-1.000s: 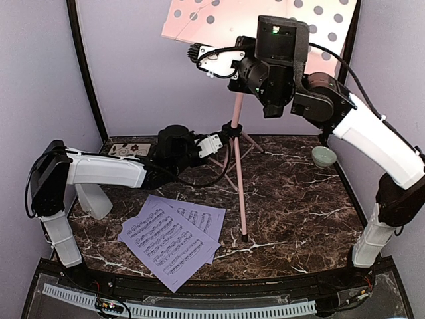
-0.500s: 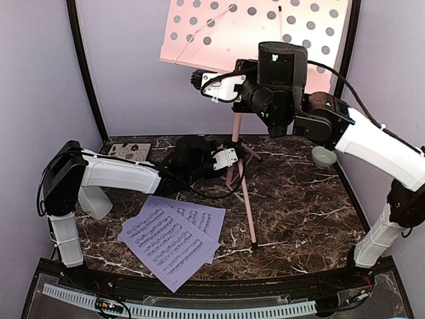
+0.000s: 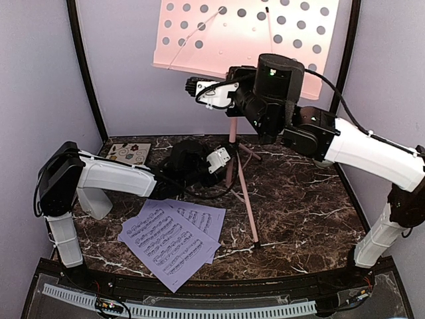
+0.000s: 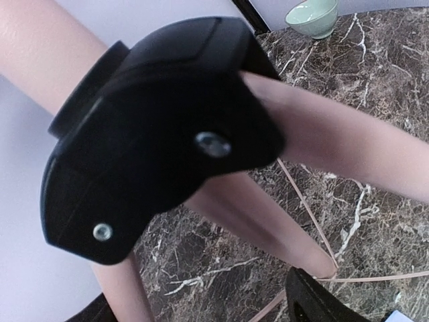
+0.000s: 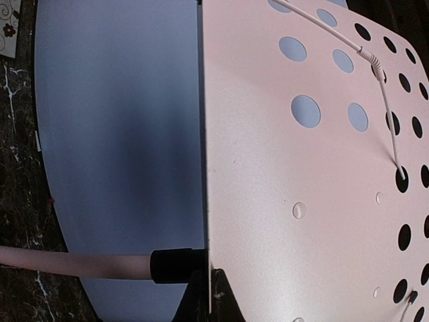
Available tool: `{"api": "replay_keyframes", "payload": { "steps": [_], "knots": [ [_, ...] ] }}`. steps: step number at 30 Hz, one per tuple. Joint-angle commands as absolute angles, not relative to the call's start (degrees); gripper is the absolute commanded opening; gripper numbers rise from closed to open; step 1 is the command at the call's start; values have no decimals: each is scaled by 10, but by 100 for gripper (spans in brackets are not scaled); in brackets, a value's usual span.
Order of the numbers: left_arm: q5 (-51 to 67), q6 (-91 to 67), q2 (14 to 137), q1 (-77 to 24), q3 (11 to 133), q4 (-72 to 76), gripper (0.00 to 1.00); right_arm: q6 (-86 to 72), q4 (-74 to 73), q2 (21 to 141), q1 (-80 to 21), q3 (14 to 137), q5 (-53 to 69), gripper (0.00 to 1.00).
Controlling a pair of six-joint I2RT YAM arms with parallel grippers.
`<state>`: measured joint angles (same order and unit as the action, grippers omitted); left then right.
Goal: Set up the instrument practice props
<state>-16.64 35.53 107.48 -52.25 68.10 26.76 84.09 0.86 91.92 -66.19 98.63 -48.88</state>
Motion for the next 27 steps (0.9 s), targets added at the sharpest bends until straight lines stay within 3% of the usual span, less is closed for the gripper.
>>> {"api": "replay_keyframes", "payload": {
  "steps": [1, 11, 17, 20, 27],
  "knots": [
    [-128, 279, 1036, -511, 674, 222, 84, 836, 203, 909, -649, 1018, -468, 19],
    [-118, 257, 1036, -502, 683, 201, 87, 804, 159, 926, -652, 982, -439, 40],
    [-114, 245, 1025, -501, 680, 194, 88, 774, 142, 882, -671, 914, -436, 76],
    [-103, 242, 1024, -501, 677, 178, 88, 754, 125, 861, -674, 876, -441, 89],
    [-77, 216, 1001, -501, 662, 167, 89, 694, 60, 834, -691, 845, -447, 100]
  ]
}}
